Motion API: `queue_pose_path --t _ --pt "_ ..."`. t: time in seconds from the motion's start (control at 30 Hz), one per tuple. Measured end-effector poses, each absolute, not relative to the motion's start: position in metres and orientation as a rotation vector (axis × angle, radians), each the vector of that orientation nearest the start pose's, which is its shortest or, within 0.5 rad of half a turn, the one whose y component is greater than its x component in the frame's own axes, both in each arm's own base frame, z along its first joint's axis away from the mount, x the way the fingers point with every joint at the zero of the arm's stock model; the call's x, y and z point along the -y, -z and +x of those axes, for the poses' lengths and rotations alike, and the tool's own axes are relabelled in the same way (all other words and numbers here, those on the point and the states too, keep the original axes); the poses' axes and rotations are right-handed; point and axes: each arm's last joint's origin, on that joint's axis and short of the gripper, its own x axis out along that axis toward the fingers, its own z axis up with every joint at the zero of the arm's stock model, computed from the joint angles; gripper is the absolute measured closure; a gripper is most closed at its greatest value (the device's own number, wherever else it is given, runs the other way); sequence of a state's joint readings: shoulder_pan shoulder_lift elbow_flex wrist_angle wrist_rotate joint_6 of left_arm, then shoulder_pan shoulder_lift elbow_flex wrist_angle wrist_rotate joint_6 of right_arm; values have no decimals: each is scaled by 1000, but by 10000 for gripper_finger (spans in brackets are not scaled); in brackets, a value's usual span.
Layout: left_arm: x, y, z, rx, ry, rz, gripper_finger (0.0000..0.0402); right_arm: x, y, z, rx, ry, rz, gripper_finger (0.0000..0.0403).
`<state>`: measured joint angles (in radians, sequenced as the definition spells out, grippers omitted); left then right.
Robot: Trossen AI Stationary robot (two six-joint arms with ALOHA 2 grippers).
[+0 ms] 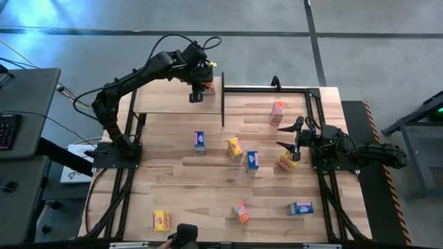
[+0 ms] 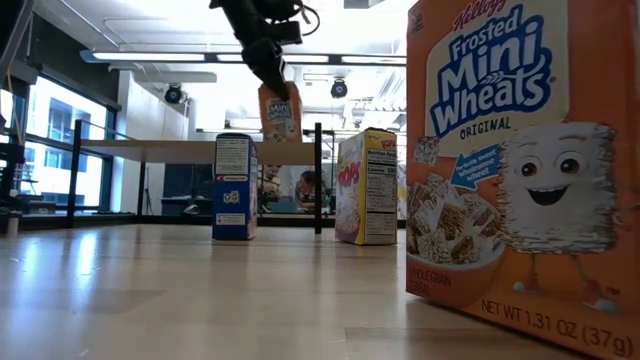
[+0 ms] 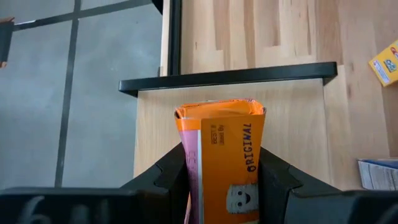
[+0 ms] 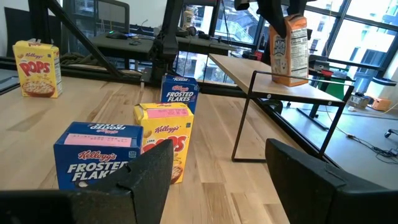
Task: Stack cereal on shelf
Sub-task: Put the middle left orange cereal box on the shelf
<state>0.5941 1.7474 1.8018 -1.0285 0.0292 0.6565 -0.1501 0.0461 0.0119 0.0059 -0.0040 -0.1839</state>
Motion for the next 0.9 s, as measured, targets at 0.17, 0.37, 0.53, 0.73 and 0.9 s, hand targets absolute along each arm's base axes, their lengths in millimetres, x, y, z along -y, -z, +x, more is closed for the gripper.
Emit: queue_pose_path --t 0.17,0.37,0.53,0.73,0.9 --pt "-202 -356 300 -1062 -195 278 281 15 -165 99 -42 143 -181 155" --pt "-202 -355 300 -1067 -193 279 262 15 -164 99 -42 143 -181 155" --pt "-203 -353 301 -1076 -192 289 228 15 -165 99 -41 143 -181 155" --pt "-204 -353 301 -1070 -198 295 213 15 -164 99 -42 143 -181 155" --pt "-206 -358 300 -1058 -211 297 201 15 -164 99 -42 143 -181 155"
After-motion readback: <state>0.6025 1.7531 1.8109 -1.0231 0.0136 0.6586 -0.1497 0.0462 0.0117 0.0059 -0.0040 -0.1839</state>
